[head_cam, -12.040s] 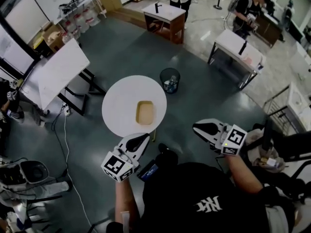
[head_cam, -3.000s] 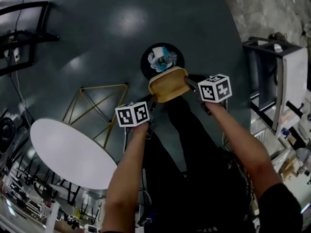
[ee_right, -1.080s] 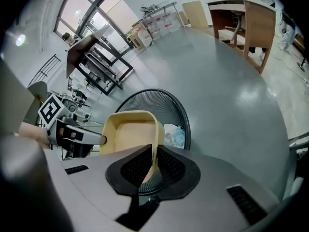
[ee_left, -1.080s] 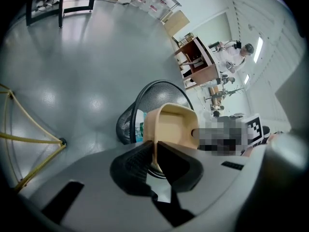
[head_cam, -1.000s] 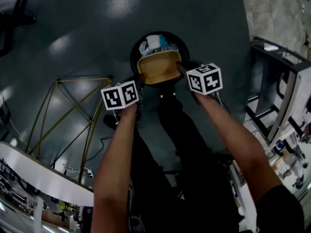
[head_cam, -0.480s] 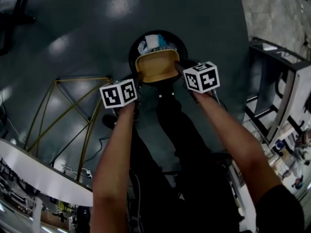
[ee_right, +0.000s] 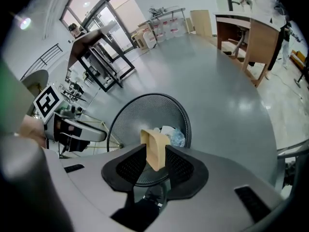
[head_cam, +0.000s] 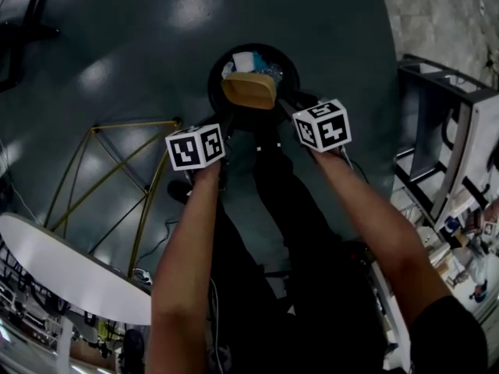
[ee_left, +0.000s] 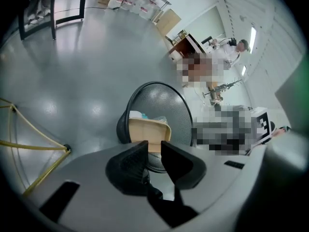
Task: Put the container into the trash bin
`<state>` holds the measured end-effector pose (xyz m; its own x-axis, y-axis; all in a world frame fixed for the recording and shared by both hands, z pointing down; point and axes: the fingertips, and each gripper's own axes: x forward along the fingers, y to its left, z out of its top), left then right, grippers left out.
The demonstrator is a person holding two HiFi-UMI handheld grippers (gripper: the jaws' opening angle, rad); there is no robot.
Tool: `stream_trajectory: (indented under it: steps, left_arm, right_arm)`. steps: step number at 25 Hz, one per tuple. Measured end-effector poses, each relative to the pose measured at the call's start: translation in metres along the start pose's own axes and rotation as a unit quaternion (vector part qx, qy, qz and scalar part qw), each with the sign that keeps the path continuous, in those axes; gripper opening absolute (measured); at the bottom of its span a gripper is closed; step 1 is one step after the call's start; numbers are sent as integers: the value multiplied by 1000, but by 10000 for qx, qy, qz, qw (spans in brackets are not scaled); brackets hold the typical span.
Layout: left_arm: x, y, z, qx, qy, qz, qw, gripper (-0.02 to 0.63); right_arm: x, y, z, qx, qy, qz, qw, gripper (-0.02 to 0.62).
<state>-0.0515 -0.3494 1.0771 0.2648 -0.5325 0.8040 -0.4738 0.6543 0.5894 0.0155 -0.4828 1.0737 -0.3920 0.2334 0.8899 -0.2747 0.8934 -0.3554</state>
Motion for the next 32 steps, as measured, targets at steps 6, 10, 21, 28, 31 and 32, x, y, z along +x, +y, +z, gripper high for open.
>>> stream_trajectory:
  steps: [6, 10, 21, 28, 31, 32]
  left_arm:
    - [-24, -27, -10, -15, -20, -285, 9996, 83]
    - [-49, -51, -7, -22, -133, -583, 9982, 57]
    - [-190, -177, 41, 272, -952, -1782, 9790, 2]
    - [-339, -285, 73, 1331, -2062, -2603, 9338, 2]
    - [-410, -325, 76, 1624, -2581, -2819, 9097, 2]
    - [-435, -336, 80, 1754, -2788, -2794, 9019, 2]
  right_arm:
    - [-20, 27, 2, 88, -1, 164, 9998, 132]
    - [-40, 58, 16, -82, -57, 334, 9994, 130]
    - [-188, 171, 102, -405, -949, 1771, 9788, 44]
    - [-342, 255, 189, -1160, -1913, 2847, 9321, 43]
    - [-412, 292, 213, -1642, -2203, 3294, 9033, 43]
    - [-435, 306, 223, -1847, -2309, 3450, 8908, 43]
